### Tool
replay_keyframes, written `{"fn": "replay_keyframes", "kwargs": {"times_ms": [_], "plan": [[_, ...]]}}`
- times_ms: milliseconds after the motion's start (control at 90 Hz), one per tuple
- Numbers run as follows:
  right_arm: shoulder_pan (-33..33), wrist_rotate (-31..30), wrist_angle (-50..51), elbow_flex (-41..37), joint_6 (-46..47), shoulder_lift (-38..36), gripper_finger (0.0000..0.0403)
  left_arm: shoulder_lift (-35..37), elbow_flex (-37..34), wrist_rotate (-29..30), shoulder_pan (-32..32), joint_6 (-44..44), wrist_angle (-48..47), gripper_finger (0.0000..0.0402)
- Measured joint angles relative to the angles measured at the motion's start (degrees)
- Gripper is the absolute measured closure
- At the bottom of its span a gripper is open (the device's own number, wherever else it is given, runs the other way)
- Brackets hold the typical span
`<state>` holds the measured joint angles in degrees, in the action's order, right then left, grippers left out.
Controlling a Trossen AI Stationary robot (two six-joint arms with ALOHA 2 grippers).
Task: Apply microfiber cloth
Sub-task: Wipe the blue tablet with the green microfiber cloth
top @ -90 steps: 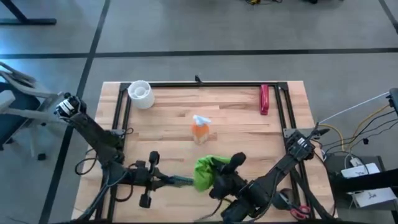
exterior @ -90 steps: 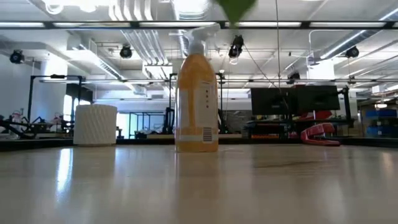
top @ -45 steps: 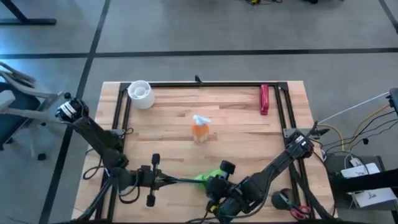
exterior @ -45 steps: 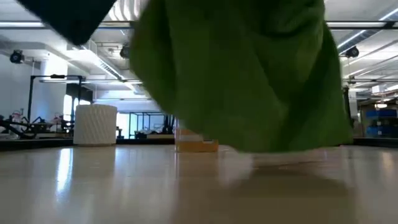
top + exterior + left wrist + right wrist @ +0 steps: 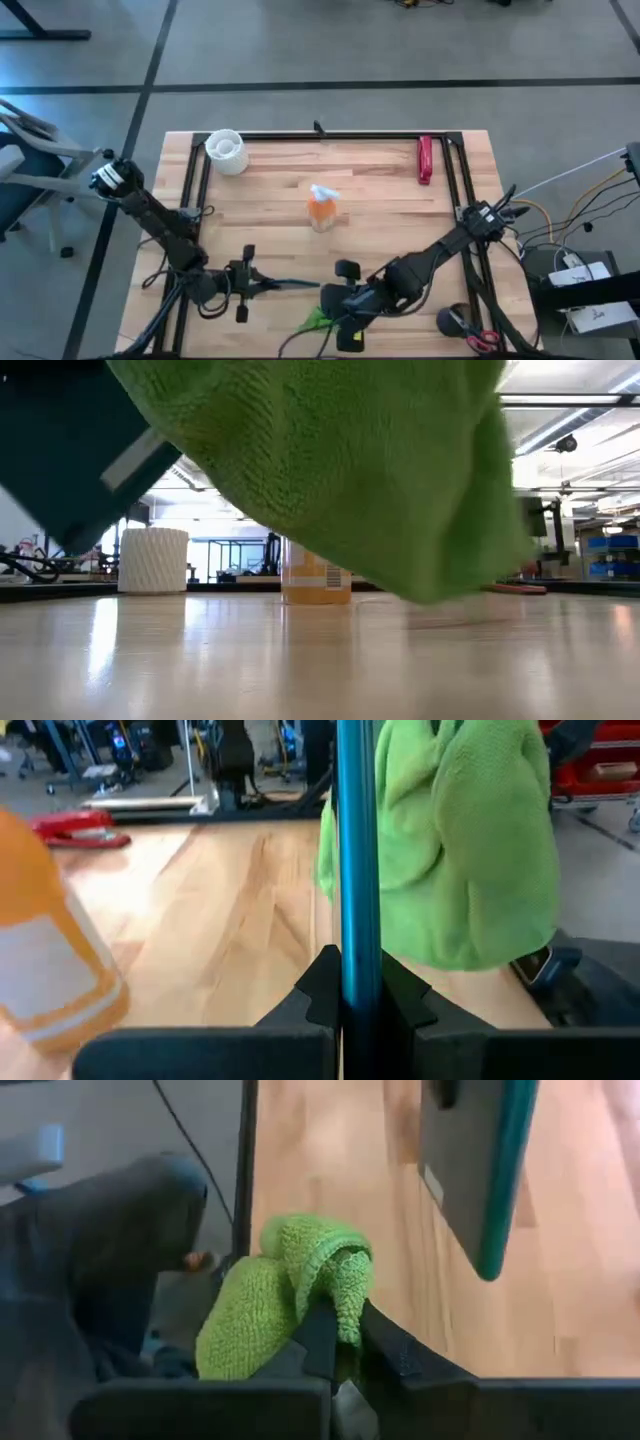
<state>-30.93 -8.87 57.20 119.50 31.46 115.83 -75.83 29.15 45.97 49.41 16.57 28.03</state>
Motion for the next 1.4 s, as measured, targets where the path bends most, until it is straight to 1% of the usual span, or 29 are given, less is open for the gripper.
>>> {"fn": "replay_keyframes", "kwargs": {"times_ms": [89,144,267,356,389,444,533,567,600,656,722,800,878,978,1100,1244,1400], "plan": [[1.8,0.1,3.8,-0.4,3.9,0.0,0.0403,0.0,-0.2,0.0,0.0,0.2,0.1,0.0393],[2.8,-1.1,6.9,-1.2,6.0,0.0,0.0403,0.1,-0.2,0.0,0.0,-0.5,0.2,0.0393],[3.9,-8.4,11.0,-3.4,7.9,0.0,0.0403,1.5,0.8,0.0,0.2,-3.1,-1.3,0.0393],[4.1,-11.2,11.0,-5.8,6.2,0.0,0.0403,3.0,2.1,0.0,0.2,-4.1,-3.9,0.0393],[3.9,-13.1,10.8,-6.9,5.1,0.0,0.0403,3.5,2.6,0.0,0.2,-4.1,-5.5,0.0393],[3.0,-19.1,8.1,-9.4,3.6,0.2,0.0403,4.2,3.2,0.0,0.2,-4.1,-7.9,0.0393],[0.5,-30.2,-1.0,-14.4,-0.4,0.5,0.0403,5.0,3.9,0.0,0.2,-3.9,-10.1,0.0393],[-0.2,-32.1,-5.0,-16.5,-2.1,0.5,0.0403,5.2,3.9,0.0,0.2,-3.8,-10.2,0.0393],[-0.8,-32.8,-9.9,-18.8,-4.0,0.5,0.0403,5.3,3.9,0.0,0.2,-3.7,-10.2,0.0393],[-1.6,-31.8,-17.7,-22.2,-5.9,0.5,0.0401,5.4,3.9,0.0,0.2,-3.6,-10.4,0.0393],[-1.7,-29.9,-25.5,-26.3,-6.0,0.5,0.0394,5.4,3.9,0.1,0.2,-3.6,-10.3,0.0393],[-1.6,-25.8,-33.5,-30.6,-1.5,0.5,0.0379,5.4,3.9,0.1,0.1,-3.6,-10.3,0.0393],[-1.0,-22.3,-38.3,-33.8,5.2,0.5,0.0356,5.4,3.9,0.1,-0.1,-3.6,-10.1,0.0393],[-0.3,-18.8,-41.6,-35.9,14.4,0.5,0.0321,5.2,3.9,0.1,-0.2,-3.2,-9.9,0.0393],[0.2,-14.9,-45.3,-36.0,21.4,0.5,0.0276,4.6,3.9,0.1,-0.2,-2.5,-9.9,0.0393],[0.2,-12.5,-47.7,-35.4,25.4,0.5,0.0229,3.8,3.9,0.1,-0.2,-2.1,-9.9,0.0393],[0.2,-10.2,-47.4,-34.3,24.0,0.1,0.0198,3.5,3.8,0.1,-0.2,-0.1,-10.1,0.0393]]}}
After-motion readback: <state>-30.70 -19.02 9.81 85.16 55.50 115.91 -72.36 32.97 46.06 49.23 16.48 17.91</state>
